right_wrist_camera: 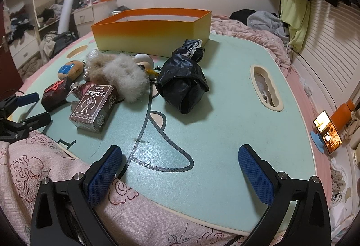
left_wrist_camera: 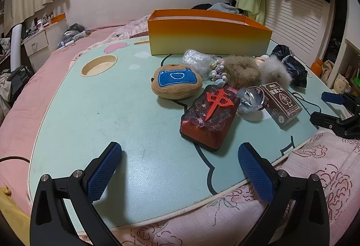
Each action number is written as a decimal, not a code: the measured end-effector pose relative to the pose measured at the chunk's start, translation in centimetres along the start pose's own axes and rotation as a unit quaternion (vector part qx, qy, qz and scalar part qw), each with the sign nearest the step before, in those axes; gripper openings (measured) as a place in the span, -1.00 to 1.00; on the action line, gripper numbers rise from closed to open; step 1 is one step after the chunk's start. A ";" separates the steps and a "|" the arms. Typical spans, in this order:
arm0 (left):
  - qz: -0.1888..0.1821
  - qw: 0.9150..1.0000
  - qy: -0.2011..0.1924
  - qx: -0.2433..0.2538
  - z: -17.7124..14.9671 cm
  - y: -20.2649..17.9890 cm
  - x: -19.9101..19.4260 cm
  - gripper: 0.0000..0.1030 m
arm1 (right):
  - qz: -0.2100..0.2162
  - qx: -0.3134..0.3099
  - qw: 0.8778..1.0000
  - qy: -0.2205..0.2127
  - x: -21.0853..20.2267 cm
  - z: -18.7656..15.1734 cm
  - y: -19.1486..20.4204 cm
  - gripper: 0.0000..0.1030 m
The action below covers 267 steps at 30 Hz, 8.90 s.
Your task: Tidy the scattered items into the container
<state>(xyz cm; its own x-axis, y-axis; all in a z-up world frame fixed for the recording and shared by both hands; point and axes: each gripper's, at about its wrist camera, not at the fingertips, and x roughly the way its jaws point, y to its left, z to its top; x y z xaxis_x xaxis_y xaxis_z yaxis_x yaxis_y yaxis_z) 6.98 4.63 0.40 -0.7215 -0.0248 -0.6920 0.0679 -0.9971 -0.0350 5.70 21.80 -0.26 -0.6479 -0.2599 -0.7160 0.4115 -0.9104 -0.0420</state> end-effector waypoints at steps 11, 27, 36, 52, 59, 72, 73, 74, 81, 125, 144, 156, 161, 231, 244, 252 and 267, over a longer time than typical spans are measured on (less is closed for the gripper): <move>0.000 1.000 0.000 0.000 0.0 0.0 0.0 0.99 | 0.002 -0.002 1.000 -0.002 -0.1 0.1 0.0 1.00; 0.000 1.000 0.001 -0.001 0.3 0.0 0.1 0.99 | 0.001 -0.002 1.000 -0.004 -0.3 0.1 0.0 1.00; -0.001 1.000 0.004 0.001 0.4 0.0 0.2 0.99 | 0.004 -0.005 1.000 -0.004 -0.3 0.2 -0.1 1.00; -0.020 0.996 -0.081 0.039 2.2 0.1 -2.9 0.74 | 0.009 -0.003 0.999 -0.049 -2.1 0.4 -0.7 0.37; -0.047 0.994 -0.055 0.076 3.6 -1.9 -0.5 0.74 | 0.005 0.009 0.997 -0.077 -1.6 4.5 -1.3 0.37; -0.092 0.991 -0.059 0.083 3.3 -2.1 -2.1 -0.21 | 0.057 0.033 0.996 -0.061 -0.6 5.5 -1.9 -0.48; -0.094 0.990 -0.064 0.081 3.6 -2.0 -2.5 -0.21 | 0.060 0.034 0.995 -0.068 -1.2 5.5 -2.0 -0.48; -0.095 0.990 -0.069 0.082 4.1 -2.1 -3.0 -0.21 | 0.062 0.036 0.995 -0.074 -1.7 5.7 -2.1 -0.48; -0.101 0.986 -0.104 0.079 12.8 -2.7 -2.9 -0.21 | 0.084 0.027 0.989 -0.121 -3.4 11.7 -2.0 -0.48; -0.018 1.000 0.010 0.019 3.6 -0.2 3.0 0.98 | -0.003 0.045 0.999 0.000 1.7 3.8 -1.3 0.37; 0.008 0.999 -0.033 -0.020 7.4 2.0 3.4 0.99 | -0.013 0.017 1.000 -0.005 1.8 3.4 -0.1 0.63; -0.025 0.999 -0.042 -0.016 7.1 1.8 3.6 -0.02 | 0.042 -0.074 0.992 -0.095 -3.5 4.2 4.4 0.54; -0.025 0.998 -0.049 -0.009 6.9 2.2 1.5 -0.02 | 0.075 -0.129 0.988 -0.044 -2.7 5.2 8.2 0.52; -0.022 1.000 0.004 0.021 4.4 0.0 4.0 0.99 | 0.009 -0.013 1.000 0.024 1.9 3.0 2.2 0.70; -0.021 1.000 0.002 0.021 4.6 -0.2 3.8 0.99 | 0.009 -0.013 1.000 0.024 1.9 3.0 2.2 0.73; -0.021 1.000 0.002 0.021 4.6 -0.1 3.7 0.99 | 0.024 -0.018 1.000 0.006 1.3 3.8 2.4 0.14; -0.019 1.000 0.006 0.022 5.0 -0.1 3.4 0.99 | 0.073 -0.026 0.997 0.011 2.4 6.6 3.9 -0.25</move>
<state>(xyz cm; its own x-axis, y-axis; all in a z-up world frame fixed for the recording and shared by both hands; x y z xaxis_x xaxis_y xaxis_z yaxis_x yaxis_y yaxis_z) 1.12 4.29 1.65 -0.7149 0.0128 -0.6991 0.0103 -0.9995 -0.0288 1.51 15.46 2.46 -0.5653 -0.3808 -0.7317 0.5335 -0.8454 0.0277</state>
